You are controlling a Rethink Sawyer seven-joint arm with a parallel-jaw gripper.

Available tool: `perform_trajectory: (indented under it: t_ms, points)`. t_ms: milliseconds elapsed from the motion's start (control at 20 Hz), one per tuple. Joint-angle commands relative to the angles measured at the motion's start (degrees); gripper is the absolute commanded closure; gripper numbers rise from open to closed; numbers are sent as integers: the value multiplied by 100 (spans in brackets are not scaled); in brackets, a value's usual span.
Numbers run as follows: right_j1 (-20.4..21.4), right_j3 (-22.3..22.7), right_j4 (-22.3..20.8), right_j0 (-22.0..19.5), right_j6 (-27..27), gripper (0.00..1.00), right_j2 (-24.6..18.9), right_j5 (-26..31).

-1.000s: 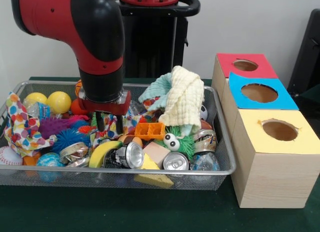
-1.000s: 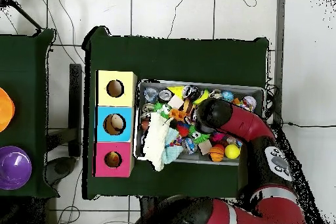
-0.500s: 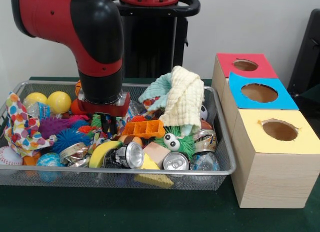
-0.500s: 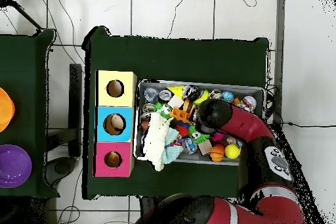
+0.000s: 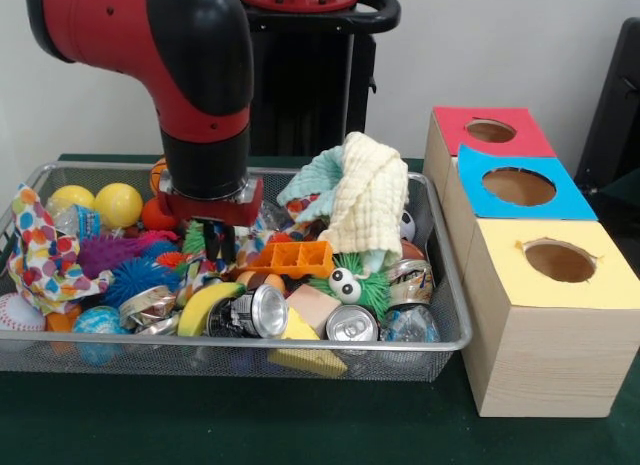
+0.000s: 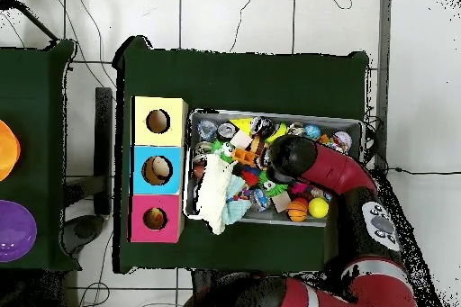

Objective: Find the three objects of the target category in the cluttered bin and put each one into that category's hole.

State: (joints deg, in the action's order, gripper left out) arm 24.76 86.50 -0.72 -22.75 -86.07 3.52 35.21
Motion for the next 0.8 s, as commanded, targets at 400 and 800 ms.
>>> perform_trajectory:
  t_ms: [400, 800]
  points:
    - [1069, 618, 141, 343, -956, 100, 165, 1117]
    - [1287, 785, 209, 425, -1062, 100, 226, 1206]
